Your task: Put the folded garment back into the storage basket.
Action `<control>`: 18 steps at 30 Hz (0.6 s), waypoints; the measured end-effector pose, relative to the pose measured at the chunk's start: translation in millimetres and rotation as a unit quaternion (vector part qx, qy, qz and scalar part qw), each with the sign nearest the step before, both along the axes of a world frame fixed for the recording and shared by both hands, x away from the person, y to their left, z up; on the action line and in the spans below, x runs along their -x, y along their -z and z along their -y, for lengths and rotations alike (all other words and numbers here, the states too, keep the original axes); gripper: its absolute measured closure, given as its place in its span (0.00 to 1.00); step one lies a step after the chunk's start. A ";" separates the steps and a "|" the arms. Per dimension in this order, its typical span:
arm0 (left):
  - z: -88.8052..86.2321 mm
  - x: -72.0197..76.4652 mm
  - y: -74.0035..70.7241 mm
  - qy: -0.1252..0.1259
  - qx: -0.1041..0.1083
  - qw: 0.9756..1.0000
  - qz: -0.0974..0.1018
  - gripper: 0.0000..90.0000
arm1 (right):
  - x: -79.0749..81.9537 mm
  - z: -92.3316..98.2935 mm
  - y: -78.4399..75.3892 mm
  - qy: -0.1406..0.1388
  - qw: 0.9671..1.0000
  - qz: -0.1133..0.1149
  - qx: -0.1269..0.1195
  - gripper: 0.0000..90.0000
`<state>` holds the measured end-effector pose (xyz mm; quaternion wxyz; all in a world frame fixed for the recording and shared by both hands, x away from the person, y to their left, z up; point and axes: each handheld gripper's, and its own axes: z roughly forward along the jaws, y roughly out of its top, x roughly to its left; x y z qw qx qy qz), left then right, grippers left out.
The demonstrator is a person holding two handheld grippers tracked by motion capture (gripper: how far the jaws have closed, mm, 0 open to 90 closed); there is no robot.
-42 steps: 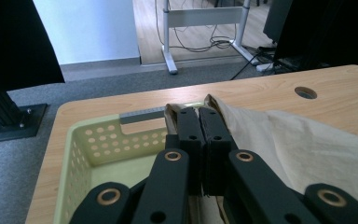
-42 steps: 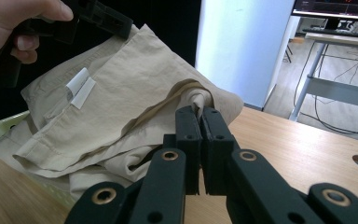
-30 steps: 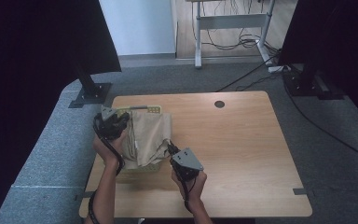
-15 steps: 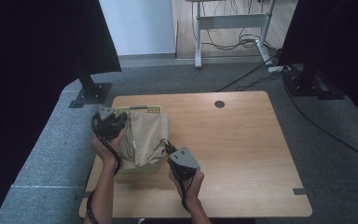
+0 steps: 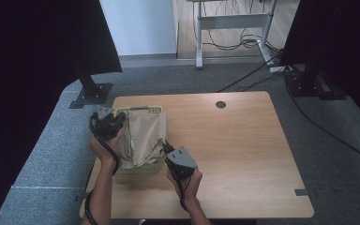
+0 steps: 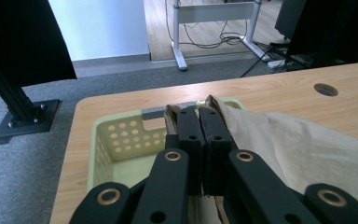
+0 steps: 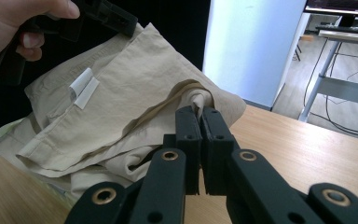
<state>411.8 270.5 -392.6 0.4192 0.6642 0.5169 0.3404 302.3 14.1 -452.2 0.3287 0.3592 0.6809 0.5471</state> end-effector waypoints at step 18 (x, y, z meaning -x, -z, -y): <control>-12.3 -3.6 1.8 -0.010 -0.004 1.000 -0.004 0.98 | -5.5 -16.9 4.8 -0.012 1.000 -0.006 0.005 0.96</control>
